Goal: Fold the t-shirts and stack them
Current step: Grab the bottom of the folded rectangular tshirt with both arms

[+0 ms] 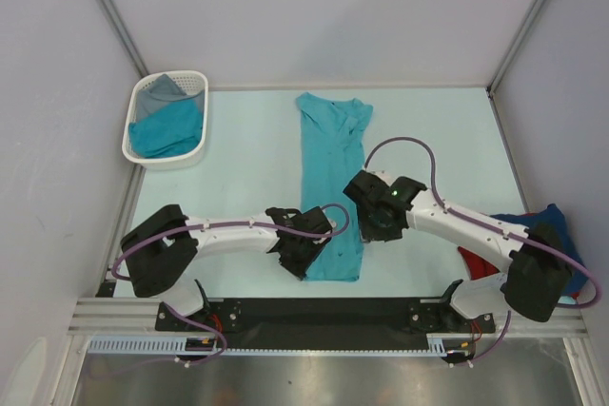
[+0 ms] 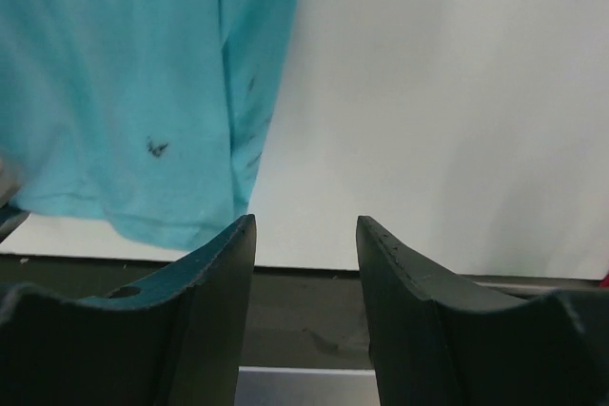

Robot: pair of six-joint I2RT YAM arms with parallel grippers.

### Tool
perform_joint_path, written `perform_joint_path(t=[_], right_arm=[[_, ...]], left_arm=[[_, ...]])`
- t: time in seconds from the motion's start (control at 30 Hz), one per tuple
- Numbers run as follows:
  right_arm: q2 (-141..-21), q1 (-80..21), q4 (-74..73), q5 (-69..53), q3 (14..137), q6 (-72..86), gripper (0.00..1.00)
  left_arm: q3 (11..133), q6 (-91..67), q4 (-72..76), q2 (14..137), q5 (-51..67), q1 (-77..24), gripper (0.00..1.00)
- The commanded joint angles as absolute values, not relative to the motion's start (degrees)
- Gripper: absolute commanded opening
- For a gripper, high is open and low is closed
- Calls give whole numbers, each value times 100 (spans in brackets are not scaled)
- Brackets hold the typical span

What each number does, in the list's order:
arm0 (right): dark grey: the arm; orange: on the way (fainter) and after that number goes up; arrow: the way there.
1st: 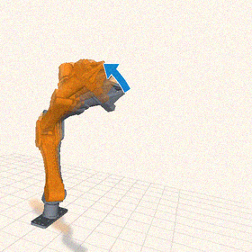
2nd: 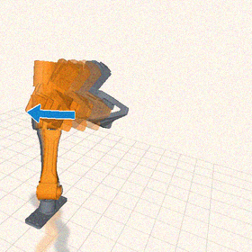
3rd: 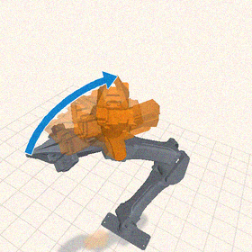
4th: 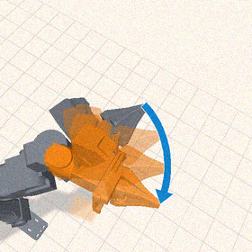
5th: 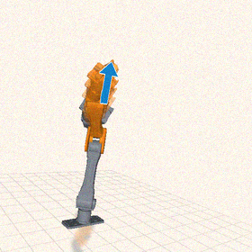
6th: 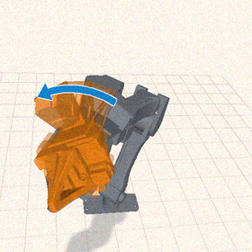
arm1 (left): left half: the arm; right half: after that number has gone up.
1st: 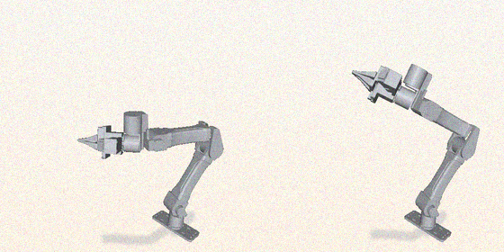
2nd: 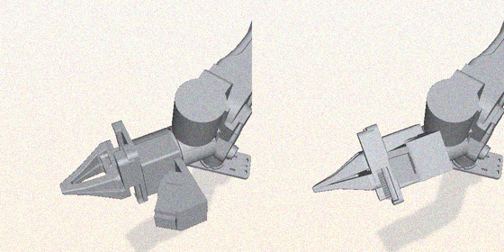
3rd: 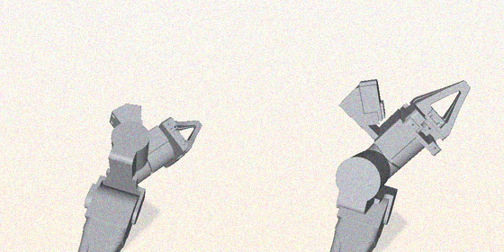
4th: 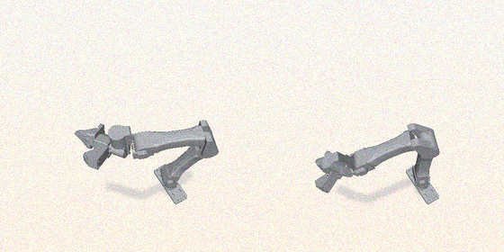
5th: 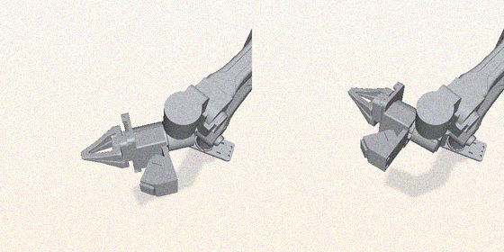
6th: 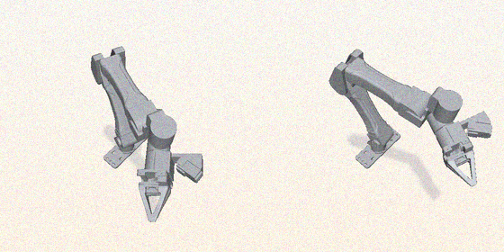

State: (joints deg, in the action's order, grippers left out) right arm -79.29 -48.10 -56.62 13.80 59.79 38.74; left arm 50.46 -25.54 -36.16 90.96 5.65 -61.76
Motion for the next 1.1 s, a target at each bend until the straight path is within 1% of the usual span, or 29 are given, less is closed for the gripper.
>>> perform_joint_path(t=[0.0, 0.23, 0.57, 0.9, 1.07], right_arm=[[-7673, -5176, -5985, 1336, 5924, 4412, 52], [-7594, -5616, -6029, 1073, 5731, 4588, 51], [-7418, -6205, -5292, 712, 4817, 4904, 51], [-7787, -6969, -5001, 1063, 5080, 4948, 51], [-7919, -7163, -4826, 1142, 4843, 5168, 49]], left_arm=[[5203, -2602, -3718, 9061, 589, -6214, 3], [5221, -2584, -3639, 9088, 633, -6214, 2], [5247, -2602, -3463, 9167, 686, -6214, 3], [5326, -2549, -3401, 9237, 738, -6214, 3], [5379, -2479, -3428, 9299, 738, -6214, 3]])
